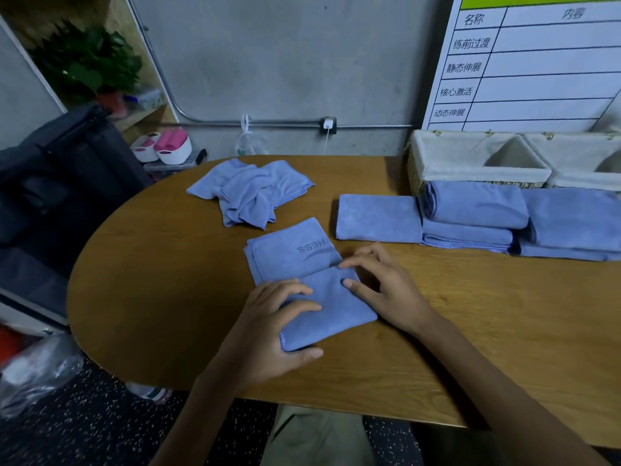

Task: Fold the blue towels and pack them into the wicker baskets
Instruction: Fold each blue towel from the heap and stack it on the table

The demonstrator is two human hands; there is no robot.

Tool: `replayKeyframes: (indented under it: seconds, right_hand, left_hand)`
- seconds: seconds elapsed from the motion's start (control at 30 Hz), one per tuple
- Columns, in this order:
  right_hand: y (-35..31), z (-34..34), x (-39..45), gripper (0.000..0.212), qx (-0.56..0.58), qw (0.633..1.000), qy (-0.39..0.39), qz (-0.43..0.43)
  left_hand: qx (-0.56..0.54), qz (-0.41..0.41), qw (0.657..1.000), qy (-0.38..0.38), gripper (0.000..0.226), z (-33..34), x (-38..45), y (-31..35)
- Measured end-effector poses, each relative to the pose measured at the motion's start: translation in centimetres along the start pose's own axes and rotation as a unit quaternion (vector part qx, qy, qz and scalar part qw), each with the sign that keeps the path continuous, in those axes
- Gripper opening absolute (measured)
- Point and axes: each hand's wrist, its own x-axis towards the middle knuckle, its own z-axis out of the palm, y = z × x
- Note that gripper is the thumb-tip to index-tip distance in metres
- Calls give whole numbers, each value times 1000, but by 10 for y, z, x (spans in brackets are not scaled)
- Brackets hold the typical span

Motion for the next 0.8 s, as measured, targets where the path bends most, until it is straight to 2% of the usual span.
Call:
replayKeyframes:
  seconds: [0.2,0.33,0.5,0.57,0.7,0.8]
  right_hand:
    - [4,-2,-6,37,20,997,-41,-56]
    - [3,-7,-11,53,-38,993,-82,-71]
    - [4,-6,-13,72,-112,979,-132,-103]
    - [4,-5,-13,75,-122,977,-142,-107]
    - [6,-4,-13,82,-138,969,-177,-104]
    - [8,-5,-11,82,-128,969,-185,-103]
  left_hand:
    - [0,0,1000,21,40,4,-2,-5]
    - [6,13,998,68,29,7,-1,-8]
    - [4,6,996,89,27,6,-1,-9]
    - [4,0,997,77,31,4,-1,-9]
    - [16,-8,1000,1,52,4,-3,-9]
    - [1,-10,1000,-12,54,5,-4,-11]
